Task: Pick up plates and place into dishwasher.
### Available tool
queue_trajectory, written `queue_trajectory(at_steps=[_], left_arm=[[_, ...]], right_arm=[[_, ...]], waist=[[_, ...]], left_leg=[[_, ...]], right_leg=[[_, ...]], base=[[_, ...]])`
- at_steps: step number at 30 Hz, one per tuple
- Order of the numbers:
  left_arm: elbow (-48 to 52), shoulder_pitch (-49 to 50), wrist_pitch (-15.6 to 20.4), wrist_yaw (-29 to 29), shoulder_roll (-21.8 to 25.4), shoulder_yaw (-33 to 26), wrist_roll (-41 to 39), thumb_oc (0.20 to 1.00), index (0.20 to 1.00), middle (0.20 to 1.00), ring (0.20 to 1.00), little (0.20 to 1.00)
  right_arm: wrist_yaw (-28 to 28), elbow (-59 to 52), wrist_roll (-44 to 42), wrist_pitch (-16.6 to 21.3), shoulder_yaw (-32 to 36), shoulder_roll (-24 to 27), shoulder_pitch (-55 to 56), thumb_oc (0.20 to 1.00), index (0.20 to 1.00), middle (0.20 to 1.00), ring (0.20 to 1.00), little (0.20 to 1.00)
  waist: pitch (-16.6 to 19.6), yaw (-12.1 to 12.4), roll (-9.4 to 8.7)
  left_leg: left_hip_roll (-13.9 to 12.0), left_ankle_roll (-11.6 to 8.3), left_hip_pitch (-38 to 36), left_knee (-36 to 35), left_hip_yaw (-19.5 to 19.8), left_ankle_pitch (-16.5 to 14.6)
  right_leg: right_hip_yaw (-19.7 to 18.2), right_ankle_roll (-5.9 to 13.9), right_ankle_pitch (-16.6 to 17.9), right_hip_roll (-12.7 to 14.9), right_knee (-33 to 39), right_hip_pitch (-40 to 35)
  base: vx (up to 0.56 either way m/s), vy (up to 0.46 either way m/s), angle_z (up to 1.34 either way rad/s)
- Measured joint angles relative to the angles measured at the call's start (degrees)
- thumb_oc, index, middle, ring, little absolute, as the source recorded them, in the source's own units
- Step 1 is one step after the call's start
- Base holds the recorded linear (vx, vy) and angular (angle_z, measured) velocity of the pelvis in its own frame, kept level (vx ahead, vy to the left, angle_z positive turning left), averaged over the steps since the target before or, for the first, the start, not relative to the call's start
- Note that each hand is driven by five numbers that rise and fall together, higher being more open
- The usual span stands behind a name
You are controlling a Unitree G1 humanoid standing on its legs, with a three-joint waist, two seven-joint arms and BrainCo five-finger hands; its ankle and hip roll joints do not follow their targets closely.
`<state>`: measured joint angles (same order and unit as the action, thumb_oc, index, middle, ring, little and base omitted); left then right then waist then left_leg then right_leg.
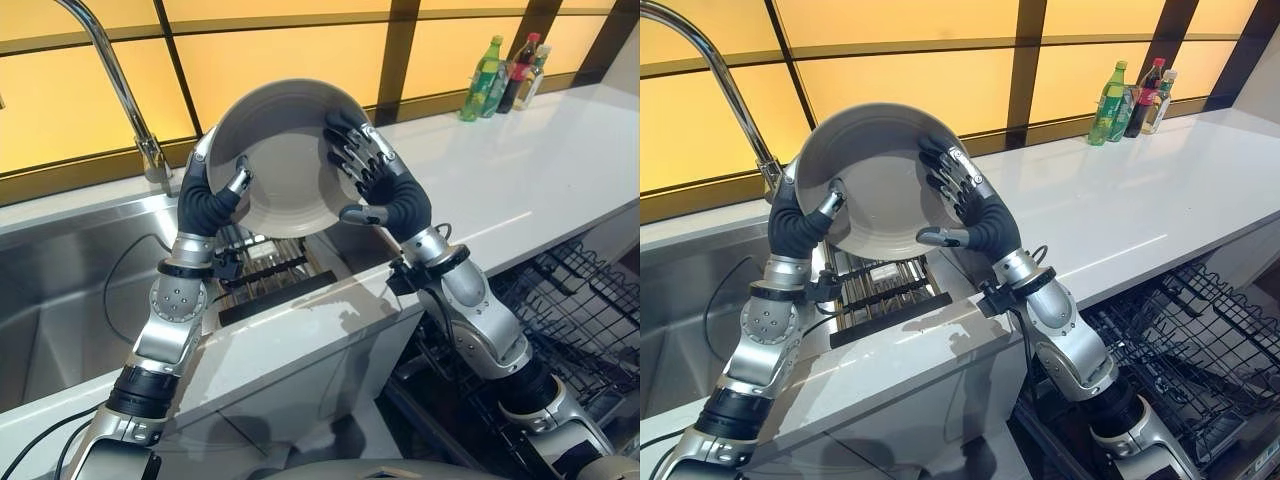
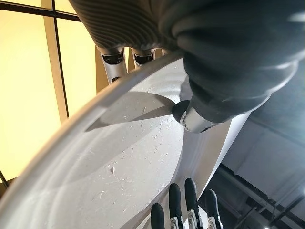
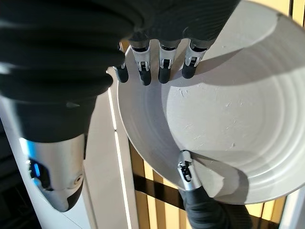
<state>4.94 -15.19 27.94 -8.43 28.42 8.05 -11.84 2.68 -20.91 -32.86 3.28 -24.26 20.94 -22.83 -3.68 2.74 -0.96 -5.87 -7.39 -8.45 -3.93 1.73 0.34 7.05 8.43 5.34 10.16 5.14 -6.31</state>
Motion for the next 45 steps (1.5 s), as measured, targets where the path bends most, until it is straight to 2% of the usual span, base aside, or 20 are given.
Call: queue_trajectory(at_steps=[4,8,12,18,20,27,30,35,41,45], left_arm=[[0.0,0.0,-0.7,-0.7,-0.1,0.4,1.8,0.200,0.200,0.200,0.200,0.200],[0.0,0.0,-1.3,-0.9,-0.1,0.4,2.1,0.200,0.200,0.200,0.200,0.200],[0.0,0.0,-1.3,-1.1,-0.1,0.4,2.2,0.200,0.200,0.200,0.200,0.200],[0.0,0.0,-1.3,-1.2,-0.1,0.4,2.2,0.200,0.200,0.200,0.200,0.200],[0.0,0.0,-1.3,-1.3,-0.1,0.3,2.3,0.200,0.200,0.200,0.200,0.200],[0.1,0.0,-1.3,-1.8,0.4,-1.9,3.3,0.200,0.200,0.200,0.200,0.200],[0.1,0.1,-1.2,-2.7,0.6,-3.7,3.5,0.200,0.200,0.200,0.200,0.200],[0.1,0.1,-1.2,-2.9,2.7,-5.3,3.8,0.200,0.200,0.200,0.200,0.200],[0.1,0.1,-1.2,-2.8,3.4,-5.9,3.8,0.200,0.200,0.200,0.200,0.200],[0.1,0.1,-0.8,-3.0,3.4,-5.8,6.0,0.200,0.200,0.200,0.200,0.200]], right_arm=[[2.7,0.2,-1.7,-0.3,-1.3,-0.4,-0.1,1.000,1.000,1.000,1.000,1.000],[3.1,2.0,-6.1,-1.3,-1.4,-1.5,-0.6,1.000,1.000,1.000,1.000,1.000],[4.5,2.2,-6.0,-1.4,-1.4,-1.8,-0.6,1.000,1.000,1.000,1.000,1.000],[7.8,2.2,-0.1,-1.0,-1.1,-1.6,-0.7,1.000,1.000,1.000,1.000,1.000],[9.3,2.1,2.1,0.4,-0.1,-0.9,-0.7,1.000,1.000,1.000,1.000,1.000],[15.5,0.5,8.5,5.6,12.7,2.8,-0.6,1.000,1.000,1.000,1.000,1.000],[17.2,0.4,9.2,7.7,16.6,5.1,-0.6,1.000,1.000,1.000,1.000,1.000],[20.8,0.6,8.9,10.5,22.9,5.7,1.1,1.000,1.000,1.000,1.000,1.000],[19.8,0.9,6.3,10.4,23.3,5.2,5.0,1.000,1.000,1.000,1.000,1.000],[16.5,1.8,6.2,9.5,19.7,4.5,4.9,1.000,1.000,1.000,1.000,1.000]], waist=[[0.0,0.0,0.00],[0.1,0.0,0.00],[0.3,0.0,-0.12],[0.8,0.0,-0.12],[0.8,0.0,-0.12],[0.9,-0.2,0.12],[1.2,-0.4,0.61],[1.2,-0.6,0.75],[1.3,-0.7,0.94],[1.3,-0.5,0.97]], left_leg=[[0.0,0.00,0.0,0.0,0.0,0.0],[0.0,0.00,0.0,0.0,0.0,0.0],[0.0,0.00,-0.1,0.0,-0.1,0.0],[0.0,0.00,0.0,-0.1,-0.1,0.0],[-0.1,0.00,0.0,-0.1,-0.2,0.0],[-0.1,0.01,0.0,-0.3,-0.7,0.0],[-0.2,0.00,-0.2,-0.6,-1.2,0.0],[-0.2,0.02,-0.9,-1.0,-1.7,0.0],[-0.2,0.03,-0.9,-1.0,-1.7,0.0],[-0.2,0.03,-0.9,-1.0,-1.7,0.0]], right_leg=[[0.0,-0.01,0.0,0.0,0.0,0.0],[-0.1,-0.02,0.0,0.0,0.0,0.0],[-0.1,-0.02,0.0,0.0,0.0,0.0],[-0.1,-0.02,0.0,0.0,0.0,0.0],[-0.2,-0.04,0.0,0.0,0.0,0.0],[-0.5,-0.02,0.0,0.0,0.0,0.4],[-0.8,-0.02,0.0,-0.1,0.0,0.6],[-1.7,-0.01,0.0,-0.2,0.0,0.6],[-1.8,-0.02,0.0,-0.3,0.0,0.6],[-1.7,-0.03,0.0,-0.3,0.0,0.4]], base=[[0.00,0.000,0.00],[0.00,0.000,0.00],[0.01,0.003,0.00],[0.00,0.000,0.00],[0.00,0.000,0.00],[-0.01,-0.003,-0.02],[-0.01,-0.017,-0.07],[-0.01,-0.013,-0.08],[0.00,0.000,0.00],[0.03,0.001,0.00]])
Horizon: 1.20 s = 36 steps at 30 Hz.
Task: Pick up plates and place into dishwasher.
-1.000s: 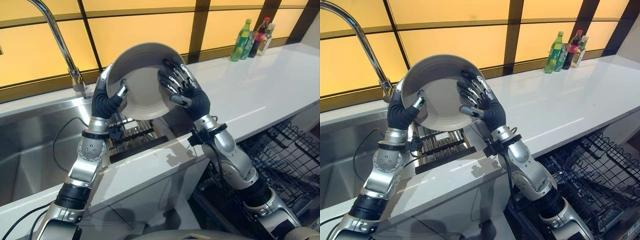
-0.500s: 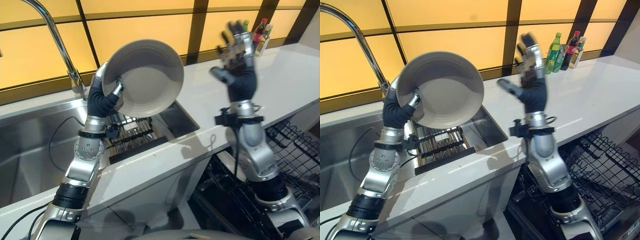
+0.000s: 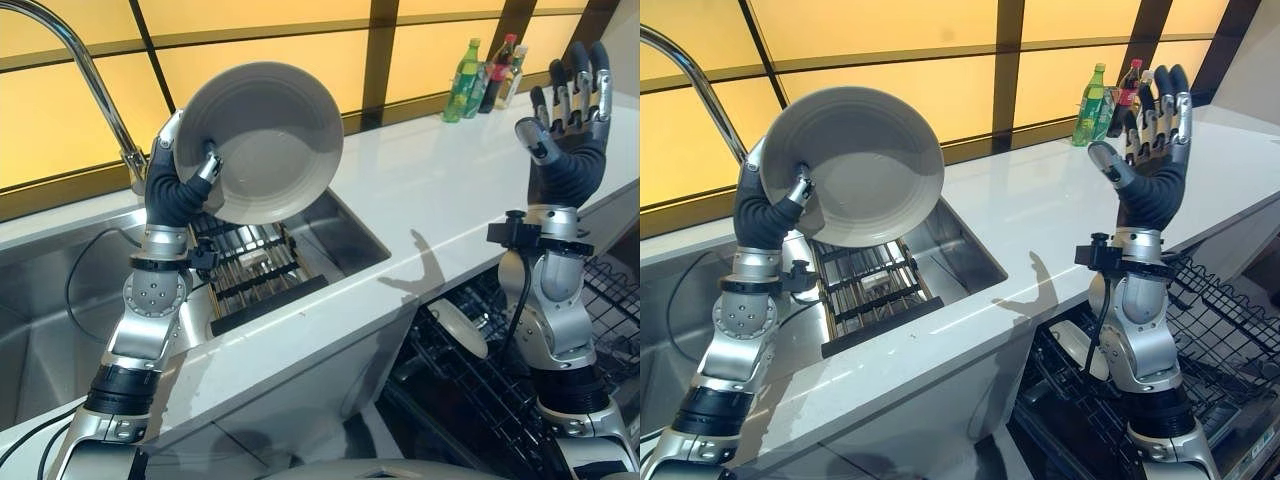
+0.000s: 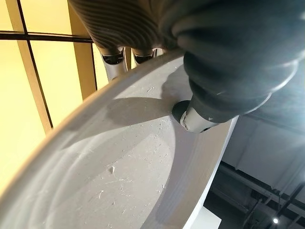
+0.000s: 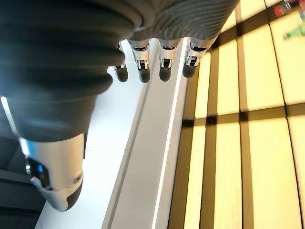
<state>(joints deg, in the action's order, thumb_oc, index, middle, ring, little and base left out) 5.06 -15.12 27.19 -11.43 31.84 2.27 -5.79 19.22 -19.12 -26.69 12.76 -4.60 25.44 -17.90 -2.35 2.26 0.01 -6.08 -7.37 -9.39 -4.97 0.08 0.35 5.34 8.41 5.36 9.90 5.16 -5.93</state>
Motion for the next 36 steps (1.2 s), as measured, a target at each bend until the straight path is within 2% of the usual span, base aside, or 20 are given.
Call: queue_trajectory(at_steps=[7,14,27,31,36], left_arm=[[0.2,0.0,2.3,3.0,0.4,3.1,0.5,0.200,0.200,0.200,0.200,0.200],[0.6,-0.4,2.4,7.9,0.4,6.8,0.5,0.200,0.200,0.200,0.200,0.200],[0.8,-2.8,2.3,9.2,0.4,8.5,0.5,0.200,0.200,0.200,0.200,0.200],[0.8,-2.9,1.9,9.2,0.6,7.7,0.0,0.200,0.200,0.200,0.200,0.200],[0.8,-2.9,1.9,9.9,2.6,7.3,-2.0,0.200,0.200,0.200,0.200,0.200]], right_arm=[[-3.9,6.4,-2.2,-5.7,-6.2,-0.3,-1.4,1.000,1.000,1.000,1.000,1.000],[-7.3,6.6,-5.9,-7.6,-9.7,-2.2,-2.7,1.000,1.000,1.000,1.000,1.000],[-12.5,6.7,-6.8,-11.9,-15.0,-3.7,-5.8,1.000,1.000,1.000,1.000,1.000],[-17.0,7.0,-6.7,-14.9,-15.8,-2.6,-5.8,1.000,1.000,1.000,1.000,1.000],[-27.5,7.3,-6.8,-17.3,-17.4,4.0,-6.9,1.000,1.000,1.000,1.000,1.000]], waist=[[0.0,0.3,-0.03],[0.0,0.4,-0.05],[0.1,1.2,-0.17],[0.3,1.8,-0.45],[0.9,2.1,-1.50]], left_leg=[[0.0,-0.03,0.2,0.0,0.7,0.0],[0.0,-0.03,0.3,0.0,1.9,0.0],[0.0,-0.06,0.2,0.0,2.2,0.0],[0.0,-0.07,0.3,0.0,2.4,0.0],[0.0,-0.18,0.8,0.0,3.3,0.1]], right_leg=[[1.4,0.00,-0.1,0.1,0.0,-0.8],[2.4,-0.03,-0.4,0.2,0.0,-1.4],[2.8,0.00,-0.6,0.1,0.0,-1.6],[3.0,0.01,-0.6,0.2,0.0,-1.7],[3.3,0.02,-0.9,0.1,0.0,-1.9]], base=[[0.02,0.005,0.08],[0.01,0.003,0.08],[0.00,0.000,0.00],[0.00,0.002,0.02],[0.00,-0.007,0.10]])
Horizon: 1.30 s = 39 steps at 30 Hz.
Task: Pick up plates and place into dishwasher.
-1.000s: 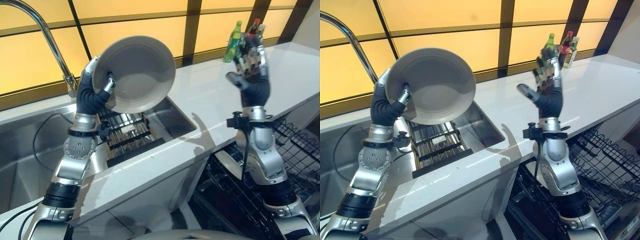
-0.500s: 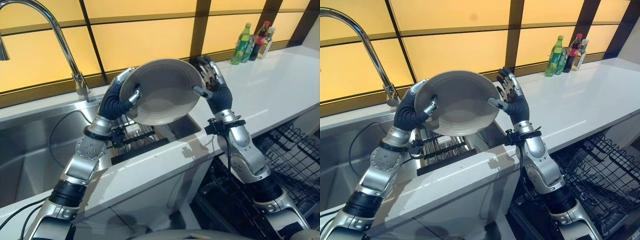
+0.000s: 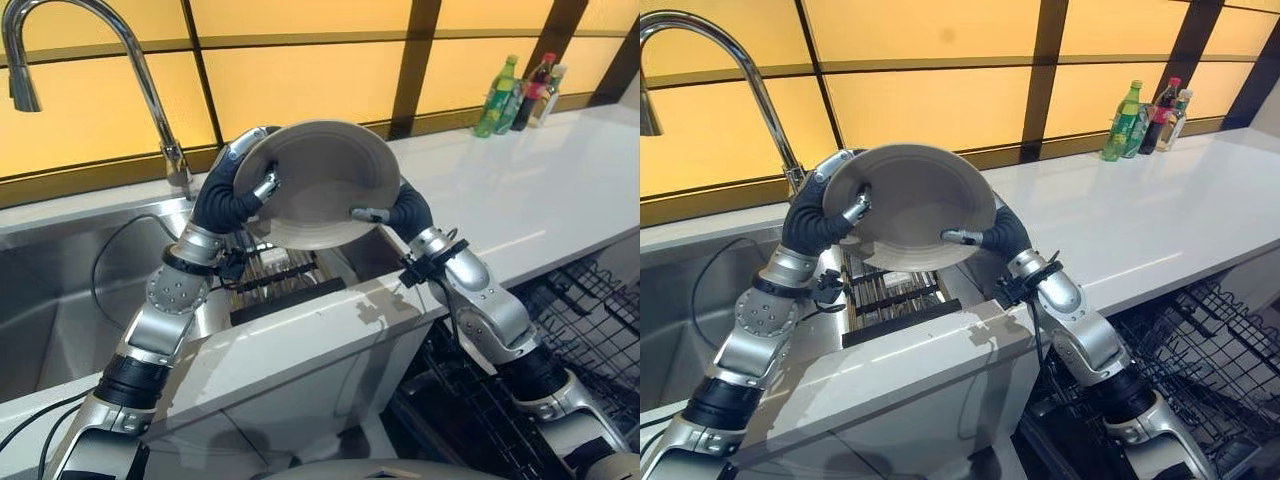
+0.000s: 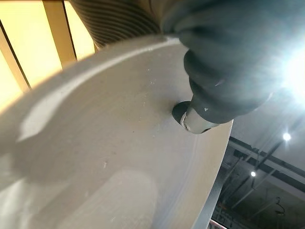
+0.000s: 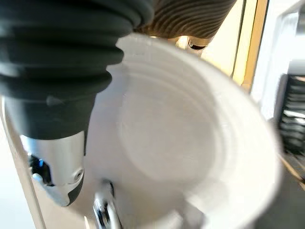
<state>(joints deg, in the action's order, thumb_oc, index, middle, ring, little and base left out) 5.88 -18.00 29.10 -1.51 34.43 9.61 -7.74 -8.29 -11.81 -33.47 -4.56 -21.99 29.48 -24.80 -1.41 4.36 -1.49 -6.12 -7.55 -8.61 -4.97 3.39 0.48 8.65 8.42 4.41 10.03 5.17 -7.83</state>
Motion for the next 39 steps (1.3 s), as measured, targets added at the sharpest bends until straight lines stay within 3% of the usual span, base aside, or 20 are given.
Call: queue_trajectory(at_steps=[5,6,7,8,18,34,35,36,39], left_arm=[[0.0,0.0,0.0,0.7,0.7,0.0,-1.0,0.200,0.200,0.200,0.200,0.200],[0.0,0.0,0.0,0.8,0.7,-0.1,-1.0,0.200,0.200,0.200,0.200,0.200],[0.0,0.0,0.0,0.9,0.7,-0.1,-1.0,0.200,0.200,0.200,0.200,0.200],[0.0,0.0,0.1,0.9,0.7,-0.2,-1.0,0.200,0.200,0.200,0.200,0.200],[0.0,0.0,0.9,0.3,-0.8,-1.6,-1.8,0.200,0.200,0.200,0.200,0.200],[0.0,-0.2,-1.4,-1.6,-2.3,-1.5,-2.0,0.200,0.200,0.200,0.200,0.200],[0.2,-0.2,-2.8,-1.6,-2.6,-1.6,-2.0,0.451,0.451,0.451,0.451,0.451],[0.3,-0.2,-4.7,-1.8,-2.8,-1.6,-2.1,1.000,1.000,1.000,1.000,1.000],[-0.4,-0.2,-10.5,-3.9,-3.5,-1.9,-4.3,1.000,1.000,1.000,1.000,1.000]], right_arm=[[-6.3,3.4,-1.3,-0.8,-1.4,2.4,-3.0,1.000,1.000,1.000,1.000,1.000],[-6.4,3.7,-1.7,-0.8,-1.5,2.4,-3.1,0.667,0.667,0.667,0.667,0.667],[-6.6,3.8,-2.2,-0.7,-1.5,2.3,-3.1,0.467,0.467,0.467,0.467,0.467],[-6.6,3.9,-2.7,-0.5,-1.5,2.0,-3.1,0.200,0.200,0.200,0.200,0.200],[-1.2,4.7,-4.0,3.4,-0.2,-5.6,-3.1,0.200,0.200,0.200,0.200,0.200],[0.3,5.2,-3.7,4.4,-0.2,-6.5,-3.1,0.200,0.200,0.200,0.200,0.200],[0.8,5.3,-3.3,4.4,-0.2,-6.5,-3.0,0.200,0.200,0.200,0.200,0.200],[1.3,5.5,-3.0,4.4,-0.2,-6.3,-2.9,0.200,0.200,0.200,0.200,0.200],[2.6,5.6,-1.3,4.6,-0.2,-6.4,-1.3,0.200,0.200,0.200,0.200,0.200]], waist=[[0.3,1.3,-0.46],[0.3,1.4,-0.46],[0.3,1.6,-0.46],[0.3,1.8,-0.46],[0.1,2.0,-0.25],[-0.1,1.3,0.07],[-0.1,1.3,0.07],[-0.1,1.3,0.08],[-0.2,1.2,0.21]], left_leg=[[0.0,-0.01,0.1,0.2,0.0,0.0],[0.0,-0.01,0.1,0.2,0.1,0.0],[0.0,-0.01,0.2,0.2,0.1,0.0],[0.0,-0.01,0.2,0.3,0.2,0.0],[0.0,-0.01,0.2,0.3,0.2,0.0],[0.0,-0.01,0.3,0.2,0.1,0.0],[0.0,-0.01,0.2,0.1,0.1,0.0],[0.0,-0.01,0.2,0.1,0.1,0.0],[0.0,-0.01,0.2,0.1,0.0,0.0]], right_leg=[[0.1,0.00,0.0,0.0,0.0,0.0],[0.1,0.00,0.0,0.0,0.0,0.0],[0.2,0.00,0.0,0.0,0.0,0.0],[0.2,0.00,0.0,0.0,0.0,0.0],[0.3,-0.01,0.0,0.0,0.0,0.0],[0.4,-0.02,0.0,0.1,0.0,0.1],[0.4,-0.02,0.0,0.1,0.0,0.1],[0.4,-0.02,0.0,0.1,0.0,0.1],[0.4,-0.02,0.0,0.1,0.0,0.1]], base=[[0.00,-0.002,0.01],[0.00,0.000,0.00],[0.00,0.000,0.00],[0.00,0.000,0.00],[0.00,0.000,0.00],[-0.02,0.001,0.00],[-0.06,-0.014,0.00],[-0.06,-0.023,0.00],[-0.08,-0.044,0.00]])
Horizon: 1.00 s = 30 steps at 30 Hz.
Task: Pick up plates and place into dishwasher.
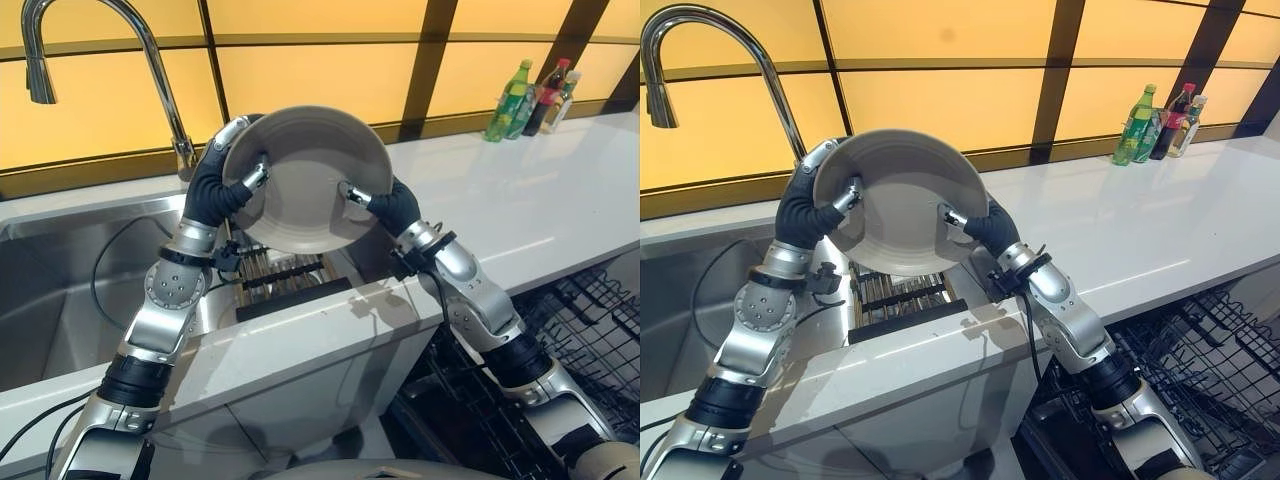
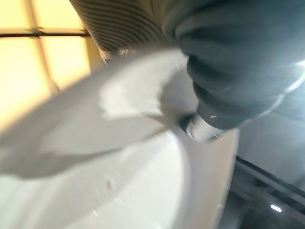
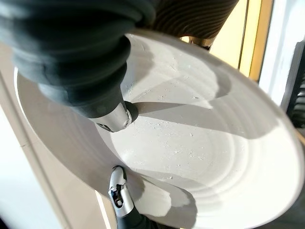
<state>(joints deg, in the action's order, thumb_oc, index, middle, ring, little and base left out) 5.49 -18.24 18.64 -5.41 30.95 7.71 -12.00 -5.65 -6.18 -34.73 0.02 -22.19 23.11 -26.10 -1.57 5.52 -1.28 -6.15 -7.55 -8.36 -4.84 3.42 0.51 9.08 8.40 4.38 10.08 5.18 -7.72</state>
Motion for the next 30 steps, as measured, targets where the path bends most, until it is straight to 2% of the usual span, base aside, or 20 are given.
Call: queue_trajectory(at_steps=[3,6,9,12,14,24,26,28,30], left_arm=[[-1.1,0.1,-3.2,-3.5,-2.4,-0.6,-1.4,1.000,1.000,1.000,1.000,1.000],[-0.8,0.1,-4.1,-5.9,-3.6,-1.3,-1.3,1.000,1.000,1.000,1.000,1.000],[-0.9,0.5,-4.9,-9.1,-4.0,-6.0,-1.4,1.000,1.000,1.000,1.000,1.000],[-1.5,1.9,-4.8,-12.2,-4.1,-10.8,-4.0,1.000,1.000,1.000,1.000,1.000],[-2.6,2.8,-4.8,-13.8,-4.2,-13.2,-5.1,1.000,1.000,1.000,1.000,1.000],[-5.6,8.1,-3.3,-18.1,-4.1,-20.3,-7.2,1.000,1.000,1.000,1.000,1.000],[-6.2,8.4,-2.9,-18.2,-4.1,-21.2,-7.5,1.000,1.000,1.000,1.000,1.000],[-7.4,9.5,-2.8,-17.9,-4.1,-22.1,-8.0,1.000,1.000,1.000,1.000,1.000],[-8.9,9.9,-2.8,-17.5,-4.2,-22.4,-8.0,1.000,1.000,1.000,1.000,1.000]], right_arm=[[2.1,-0.2,3.2,0.8,0.4,-0.1,0.8,0.200,0.200,0.200,0.200,0.200],[2.7,-0.7,6.7,1.6,1.6,-0.2,0.9,0.200,0.200,0.200,0.200,0.200],[4.0,-1.1,8.5,2.4,5.6,0.3,1.8,0.200,0.200,0.200,0.200,0.200],[5.5,-1.4,10.1,3.5,10.4,2.5,3.6,0.200,0.200,0.200,0.200,0.200],[6.3,-1.4,10.6,3.8,13.4,4.4,5.2,0.200,0.200,0.200,0.200,0.200],[11.1,1.1,21.9,4.3,22.4,11.7,12.3,0.200,0.200,0.200,0.200,0.200],[12.1,1.9,24.2,4.4,24.1,12.7,13.6,0.200,0.200,0.200,0.200,0.200],[12.5,3.5,25.9,4.3,24.8,14.4,15.1,0.200,0.200,0.200,0.200,0.200],[13.1,5.6,27.9,4.3,26.1,14.5,16.6,0.200,0.200,0.200,0.200,0.200]], waist=[[-0.2,-0.2,0.33],[-0.4,-0.9,0.74],[-0.6,-2.0,1.02],[-0.7,-3.2,1.19],[-0.8,-3.2,1.31],[-2.1,-4.9,2.47],[-2.9,-4.8,2.76],[-4.5,-4.8,2.55],[-5.7,-4.9,2.30]], left_leg=[[-0.1,0.00,0.1,0.0,0.0,0.0],[-0.2,-0.01,0.0,0.1,-0.2,0.0],[-0.6,-0.15,0.0,0.0,-0.8,0.1],[-1.4,-0.30,-0.1,-0.1,-2.0,0.2],[-1.7,-0.38,-0.1,-0.1,-3.4,0.1],[-5.6,-0.67,-1.0,0.2,-5.9,-0.3],[-6.4,-1.34,-0.8,1.9,-6.2,-0.6],[-6.6,-0.30,0.2,6.1,-6.2,-1.4],[-6.4,-0.13,2.2,10.4,-5.9,-1.5]], right_leg=[[0.0,0.00,0.0,0.0,0.0,0.1],[-0.2,-0.02,0.0,-0.1,0.0,0.3],[-0.7,-0.12,0.1,-0.6,0.0,0.9],[-1.0,-0.35,0.0,-1.1,0.0,1.1],[-2.0,-0.65,0.2,-1.6,0.0,1.7],[-4.8,-2.92,0.3,-5.7,0.1,2.8],[-5.9,-3.83,0.2,-6.7,0.0,3.2],[-6.9,-4.50,-0.1,-7.1,-0.6,3.2],[-7.2,-4.97,-0.1,-6.9,-1.0,3.0]], base=[[-0.09,-0.061,-0.01],[-0.09,-0.072,-0.01],[-0.09,-0.090,-0.09],[-0.11,-0.115,-0.07],[-0.12,-0.130,-0.18],[-0.08,-0.138,-0.17],[-0.01,-0.169,-0.27],[0.04,-0.105,-0.24],[0.11,-0.008,-0.10]])
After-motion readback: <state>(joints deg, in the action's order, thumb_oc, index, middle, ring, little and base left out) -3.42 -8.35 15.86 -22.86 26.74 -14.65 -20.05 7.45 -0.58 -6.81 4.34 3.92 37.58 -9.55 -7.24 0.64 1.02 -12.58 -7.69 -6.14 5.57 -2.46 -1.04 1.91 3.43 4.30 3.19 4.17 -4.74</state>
